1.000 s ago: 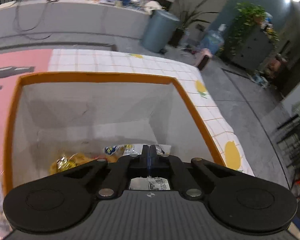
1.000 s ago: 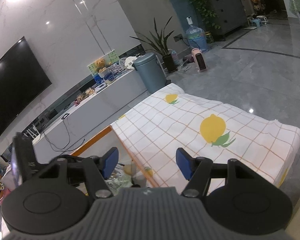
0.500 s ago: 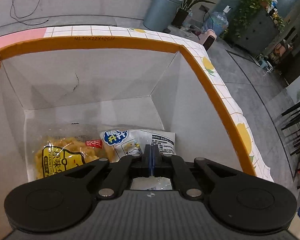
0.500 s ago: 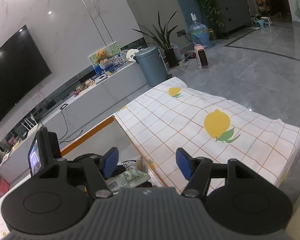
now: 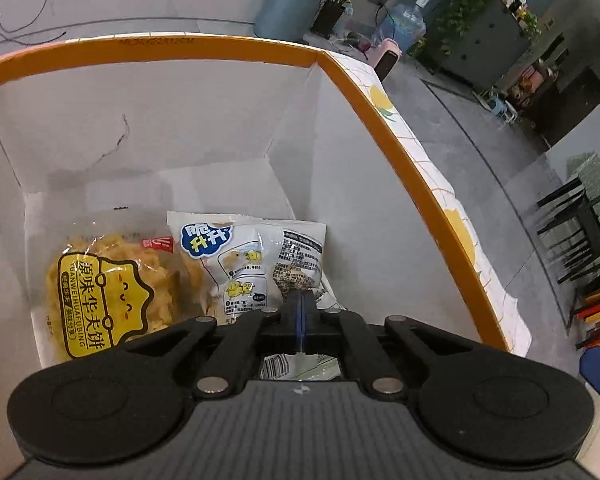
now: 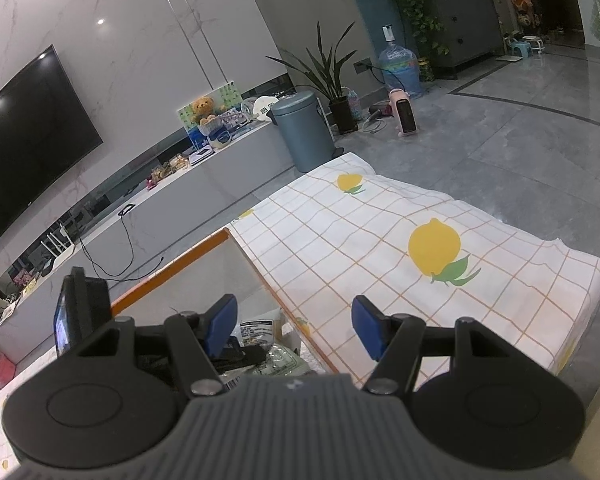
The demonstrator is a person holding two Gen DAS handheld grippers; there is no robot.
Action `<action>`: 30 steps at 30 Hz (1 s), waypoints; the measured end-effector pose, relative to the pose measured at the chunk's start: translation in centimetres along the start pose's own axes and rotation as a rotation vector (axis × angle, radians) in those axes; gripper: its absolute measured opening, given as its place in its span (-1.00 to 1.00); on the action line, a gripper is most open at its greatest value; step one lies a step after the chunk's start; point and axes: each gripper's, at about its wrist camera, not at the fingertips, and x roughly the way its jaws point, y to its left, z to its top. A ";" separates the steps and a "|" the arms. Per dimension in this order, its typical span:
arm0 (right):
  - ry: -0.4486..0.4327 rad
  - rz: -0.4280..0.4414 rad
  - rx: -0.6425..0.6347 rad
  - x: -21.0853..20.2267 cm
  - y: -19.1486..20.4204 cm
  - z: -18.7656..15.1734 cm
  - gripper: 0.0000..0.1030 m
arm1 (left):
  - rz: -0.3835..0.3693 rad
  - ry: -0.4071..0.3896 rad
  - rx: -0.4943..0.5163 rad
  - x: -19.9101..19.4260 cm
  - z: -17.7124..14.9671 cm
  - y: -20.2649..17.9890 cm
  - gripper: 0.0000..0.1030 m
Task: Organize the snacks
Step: 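Move both grippers back over the remaining snacks on the runner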
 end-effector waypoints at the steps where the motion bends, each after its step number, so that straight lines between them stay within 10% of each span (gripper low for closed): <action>1: 0.002 -0.001 -0.002 0.0 0.0 0.0 0.22 | 0.013 -0.003 0.013 -0.1 0.0 -0.3 -0.97; 13: -0.013 -0.024 -0.035 -0.1 0.9 0.0 0.22 | 0.040 -0.155 0.100 -6.5 -0.8 -1.7 -0.94; 18: -0.034 0.015 -0.085 -0.4 2.8 -0.3 0.21 | 0.118 -0.235 0.110 -9.8 -1.4 -1.0 0.29; 30: -0.061 0.265 -0.244 -1.2 10.2 -3.0 0.43 | 0.269 -0.408 0.098 -21.4 -5.1 7.0 0.71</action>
